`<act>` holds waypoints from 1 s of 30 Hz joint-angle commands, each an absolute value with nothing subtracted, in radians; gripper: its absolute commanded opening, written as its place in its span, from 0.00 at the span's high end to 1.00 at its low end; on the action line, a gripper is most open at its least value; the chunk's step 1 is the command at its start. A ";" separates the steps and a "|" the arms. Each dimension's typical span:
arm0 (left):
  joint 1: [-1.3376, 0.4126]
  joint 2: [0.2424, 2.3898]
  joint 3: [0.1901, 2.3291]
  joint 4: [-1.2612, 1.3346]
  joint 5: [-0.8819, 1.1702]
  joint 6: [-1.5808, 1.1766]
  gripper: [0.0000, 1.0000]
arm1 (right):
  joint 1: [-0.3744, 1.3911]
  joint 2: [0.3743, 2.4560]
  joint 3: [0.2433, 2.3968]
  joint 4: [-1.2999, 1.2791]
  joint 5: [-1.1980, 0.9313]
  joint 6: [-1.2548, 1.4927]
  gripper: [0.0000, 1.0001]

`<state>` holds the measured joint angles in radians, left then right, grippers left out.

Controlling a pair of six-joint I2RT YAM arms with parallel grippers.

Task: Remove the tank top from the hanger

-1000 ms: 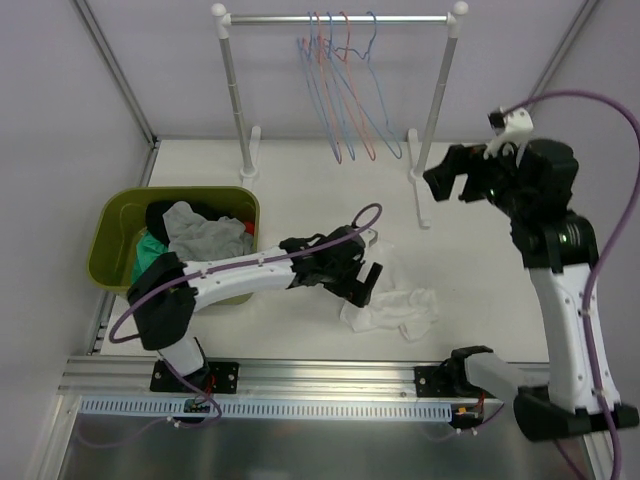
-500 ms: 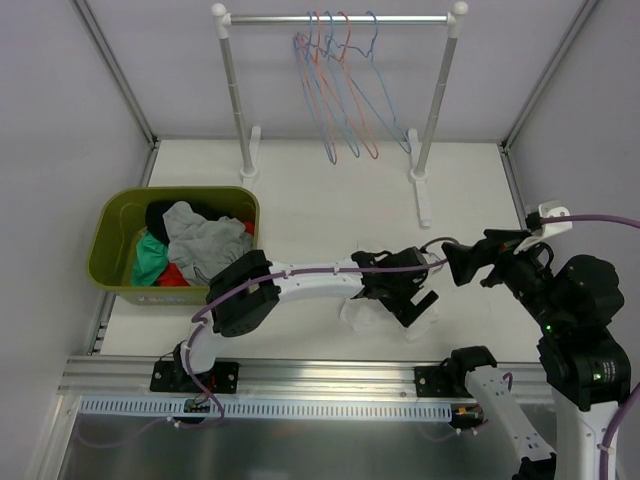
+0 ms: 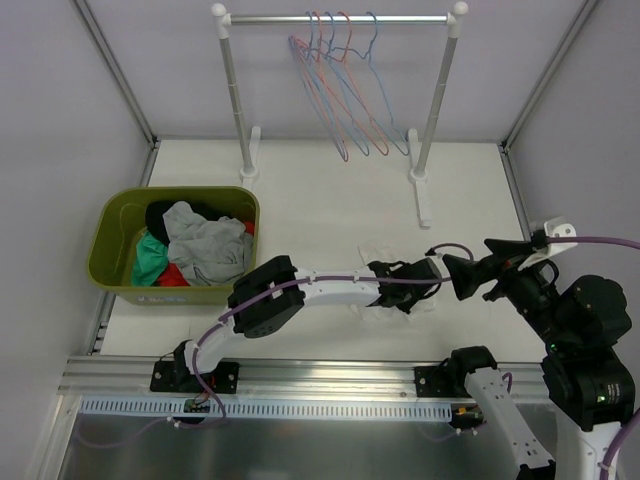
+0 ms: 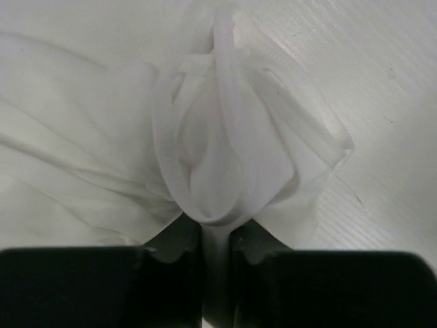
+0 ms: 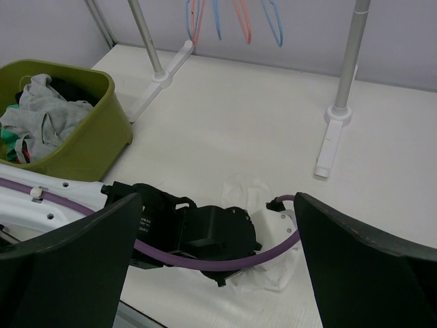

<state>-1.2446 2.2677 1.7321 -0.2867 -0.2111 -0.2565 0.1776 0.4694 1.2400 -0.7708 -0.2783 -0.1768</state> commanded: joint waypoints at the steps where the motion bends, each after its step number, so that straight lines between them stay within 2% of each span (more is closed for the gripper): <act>1: -1.253 2.272 1.657 -0.351 -0.276 -0.262 0.96 | 0.179 0.442 1.230 -0.742 -0.275 -0.182 0.01; 2: -1.253 2.228 1.645 -0.368 -0.328 -0.268 1.00 | 0.179 0.428 1.230 -0.742 -0.249 -0.189 0.01; 8: -1.243 1.872 1.522 -0.477 -0.497 -0.253 1.00 | 0.179 0.400 1.221 -0.739 -0.196 -0.199 0.00; 12: -1.227 1.683 1.534 -0.575 -0.668 -0.252 1.00 | 0.179 0.400 1.215 -0.729 -0.198 -0.190 0.00; 16: -1.149 1.534 1.577 -0.721 -0.738 -0.301 1.00 | 0.179 0.396 1.218 -0.718 -0.196 -0.195 0.01; 25: -0.879 1.290 1.660 -0.834 -0.746 -0.334 1.00 | 0.179 0.380 1.244 -0.718 -0.169 -0.213 0.01; 29: -0.700 1.218 1.609 -0.857 -0.712 -0.409 1.00 | 0.179 0.400 1.250 -0.715 -0.181 -0.213 0.01; 30: -0.660 1.203 1.565 -0.861 -0.646 -0.426 1.00 | 0.179 0.402 1.252 -0.718 -0.184 -0.212 0.01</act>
<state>-0.7555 1.2518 1.6184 -0.8097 -0.7097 -0.3527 0.1776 0.3870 1.2194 -0.7616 -0.1867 -0.1989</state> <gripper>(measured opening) 0.077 0.993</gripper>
